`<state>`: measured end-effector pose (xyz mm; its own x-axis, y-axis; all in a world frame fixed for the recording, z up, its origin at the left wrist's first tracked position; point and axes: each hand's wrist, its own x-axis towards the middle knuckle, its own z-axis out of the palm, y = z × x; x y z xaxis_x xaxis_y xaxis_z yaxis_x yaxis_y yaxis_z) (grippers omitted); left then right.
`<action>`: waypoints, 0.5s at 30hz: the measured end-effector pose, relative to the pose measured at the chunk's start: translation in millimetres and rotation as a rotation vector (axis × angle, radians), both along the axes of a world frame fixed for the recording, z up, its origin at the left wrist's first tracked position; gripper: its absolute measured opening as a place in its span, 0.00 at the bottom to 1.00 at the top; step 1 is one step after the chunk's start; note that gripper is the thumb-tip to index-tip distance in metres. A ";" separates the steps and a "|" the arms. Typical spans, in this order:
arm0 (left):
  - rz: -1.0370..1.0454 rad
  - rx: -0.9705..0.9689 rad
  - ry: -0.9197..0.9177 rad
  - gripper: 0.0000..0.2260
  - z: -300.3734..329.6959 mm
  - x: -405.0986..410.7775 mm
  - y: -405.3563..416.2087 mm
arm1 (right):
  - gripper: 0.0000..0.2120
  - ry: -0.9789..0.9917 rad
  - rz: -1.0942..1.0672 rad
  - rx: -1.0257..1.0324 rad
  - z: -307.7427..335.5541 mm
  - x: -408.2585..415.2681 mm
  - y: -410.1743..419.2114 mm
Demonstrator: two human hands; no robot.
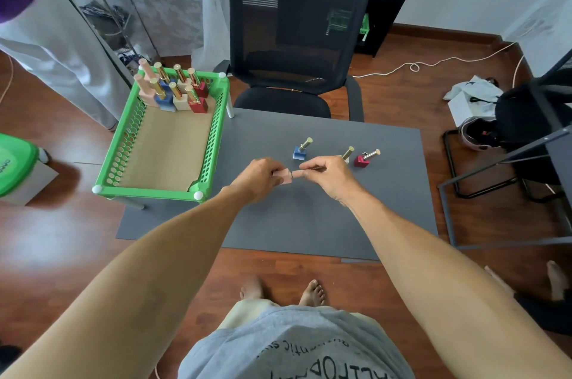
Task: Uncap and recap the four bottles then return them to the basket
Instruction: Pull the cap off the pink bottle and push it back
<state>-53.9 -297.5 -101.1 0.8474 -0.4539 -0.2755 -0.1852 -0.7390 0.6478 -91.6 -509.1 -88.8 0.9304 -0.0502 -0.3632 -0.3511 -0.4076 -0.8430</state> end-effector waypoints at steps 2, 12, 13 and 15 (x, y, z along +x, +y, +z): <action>0.004 -0.002 0.005 0.03 -0.1 -0.4 -1.5 | 0.09 -0.018 0.006 -0.002 1.9 0.8 -1.0; 0.038 -0.015 -0.012 0.03 1.6 -0.8 -4.4 | 0.07 0.023 -0.062 0.057 -1.1 2.6 -3.3; 0.037 -0.015 -0.017 0.03 2.1 -1.0 -4.7 | 0.05 0.023 -0.069 0.061 -1.6 2.0 -2.9; 0.037 -0.019 -0.027 0.03 2.7 -1.7 -4.6 | 0.03 0.015 -0.085 0.088 -2.5 0.6 -2.2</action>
